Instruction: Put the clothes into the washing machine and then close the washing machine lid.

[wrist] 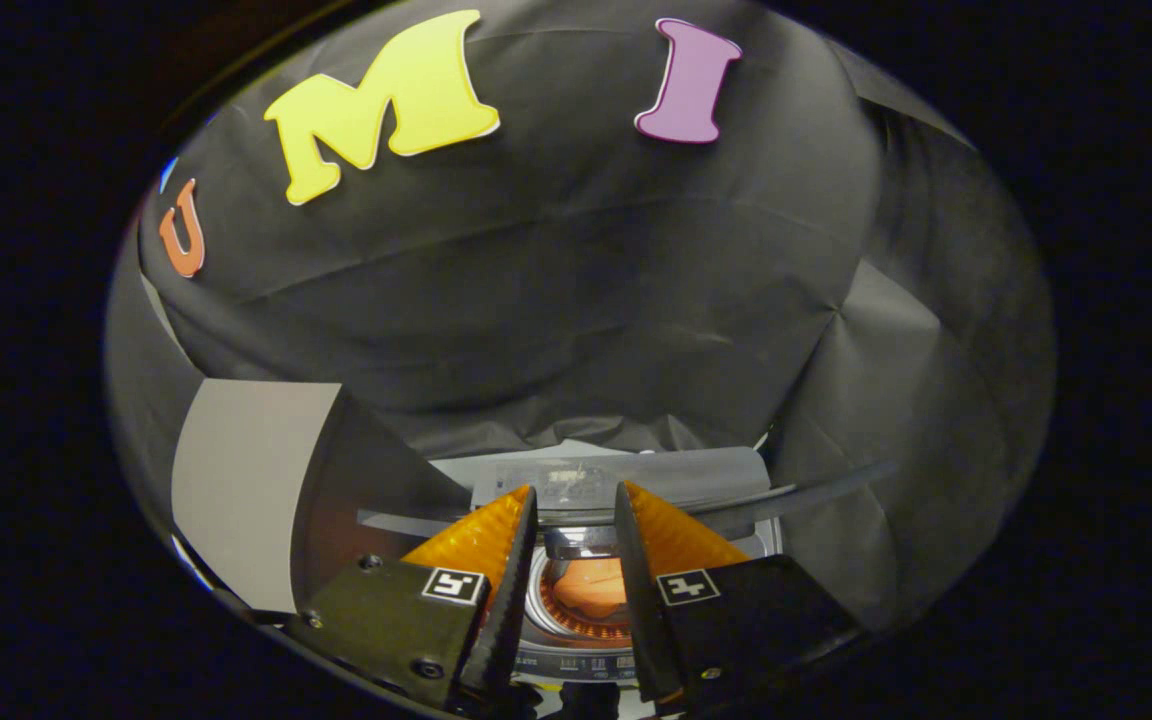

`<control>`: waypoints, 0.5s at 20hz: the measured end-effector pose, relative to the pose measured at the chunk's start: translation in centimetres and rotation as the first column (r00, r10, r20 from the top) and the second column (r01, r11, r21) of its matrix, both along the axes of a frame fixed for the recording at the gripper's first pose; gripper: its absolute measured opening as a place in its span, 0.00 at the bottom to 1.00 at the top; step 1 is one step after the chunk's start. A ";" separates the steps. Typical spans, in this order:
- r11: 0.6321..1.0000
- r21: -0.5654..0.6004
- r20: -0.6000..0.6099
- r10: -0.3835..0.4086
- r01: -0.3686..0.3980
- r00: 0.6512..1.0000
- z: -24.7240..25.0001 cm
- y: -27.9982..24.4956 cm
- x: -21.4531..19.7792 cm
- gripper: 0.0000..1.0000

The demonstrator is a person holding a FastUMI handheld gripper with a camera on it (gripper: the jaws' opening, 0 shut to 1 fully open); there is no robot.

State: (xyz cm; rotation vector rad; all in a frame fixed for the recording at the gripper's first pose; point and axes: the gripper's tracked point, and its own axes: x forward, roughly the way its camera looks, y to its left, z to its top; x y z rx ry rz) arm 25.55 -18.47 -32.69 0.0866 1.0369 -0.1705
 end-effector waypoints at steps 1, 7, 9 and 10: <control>1.000 -0.005 0.003 0.000 0.000 1.000 -0.1 0.1 -0.4 0.50; 1.000 -0.029 0.011 0.007 -0.007 1.000 -0.6 0.7 -3.0 0.49; 1.000 -0.027 -0.003 0.007 -0.007 1.000 -1.1 0.8 -4.3 0.50; 1.000 -0.022 -0.012 0.005 -0.005 1.000 -1.3 0.9 -4.9 0.49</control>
